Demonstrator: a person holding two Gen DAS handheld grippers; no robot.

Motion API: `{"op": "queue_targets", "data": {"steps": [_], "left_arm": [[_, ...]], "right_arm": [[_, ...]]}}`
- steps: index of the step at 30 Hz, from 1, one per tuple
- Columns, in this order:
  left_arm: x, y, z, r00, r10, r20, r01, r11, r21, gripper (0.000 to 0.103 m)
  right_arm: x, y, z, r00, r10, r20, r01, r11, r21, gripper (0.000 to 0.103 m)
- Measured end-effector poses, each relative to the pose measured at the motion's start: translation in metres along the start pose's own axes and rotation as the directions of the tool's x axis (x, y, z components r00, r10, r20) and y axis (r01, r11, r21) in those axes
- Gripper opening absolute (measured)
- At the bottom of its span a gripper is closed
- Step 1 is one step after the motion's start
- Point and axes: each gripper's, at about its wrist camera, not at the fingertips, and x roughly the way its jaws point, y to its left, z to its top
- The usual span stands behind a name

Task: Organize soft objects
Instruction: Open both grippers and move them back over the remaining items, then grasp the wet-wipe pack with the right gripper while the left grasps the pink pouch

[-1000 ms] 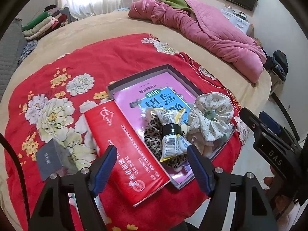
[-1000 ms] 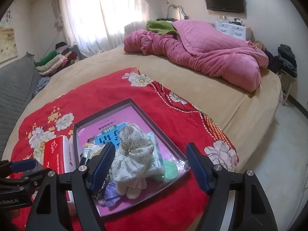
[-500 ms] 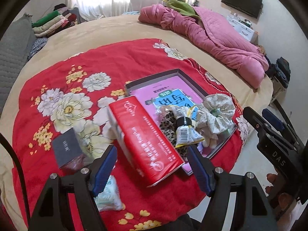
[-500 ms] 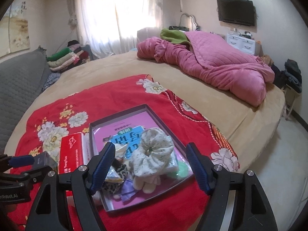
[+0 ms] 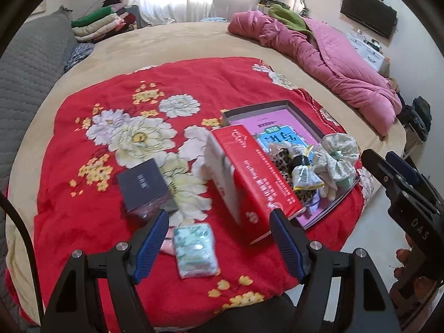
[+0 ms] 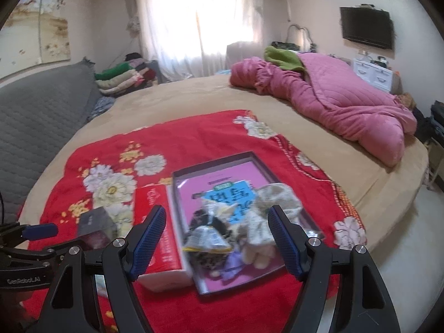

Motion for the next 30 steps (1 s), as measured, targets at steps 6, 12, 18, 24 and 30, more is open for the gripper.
{"op": "queue_targets", "data": {"steps": [6, 12, 18, 24, 30], "left_arm": [[-0.013, 0.019, -0.010, 1.000, 0.012, 0.007, -0.012, 1.000, -0.017, 0.074], [-0.020, 0.034, -0.020, 1.000, 0.018, 0.006, -0.018, 0.999, -0.036, 0.074], [-0.025, 0.054, -0.029, 0.998, 0.058, 0.009, -0.057, 0.997, -0.052, 0.074], [-0.019, 0.075, -0.040, 0.997, 0.072, -0.016, -0.073, 0.993, -0.088, 0.074], [-0.013, 0.085, -0.050, 0.996, 0.075, -0.040, -0.079, 0.991, -0.107, 0.074]], "right_arm": [[-0.006, 0.020, -0.003, 0.999, 0.053, -0.010, -0.054, 0.998, -0.015, 0.077], [-0.013, 0.044, -0.007, 0.997, 0.077, -0.020, -0.078, 0.995, -0.062, 0.077], [-0.014, 0.064, -0.011, 0.993, 0.111, -0.035, -0.113, 0.989, -0.091, 0.077], [-0.013, 0.081, -0.017, 0.989, 0.136, -0.056, -0.142, 0.982, -0.125, 0.077], [-0.009, 0.096, -0.024, 0.985, 0.153, -0.081, -0.164, 0.975, -0.152, 0.077]]}}
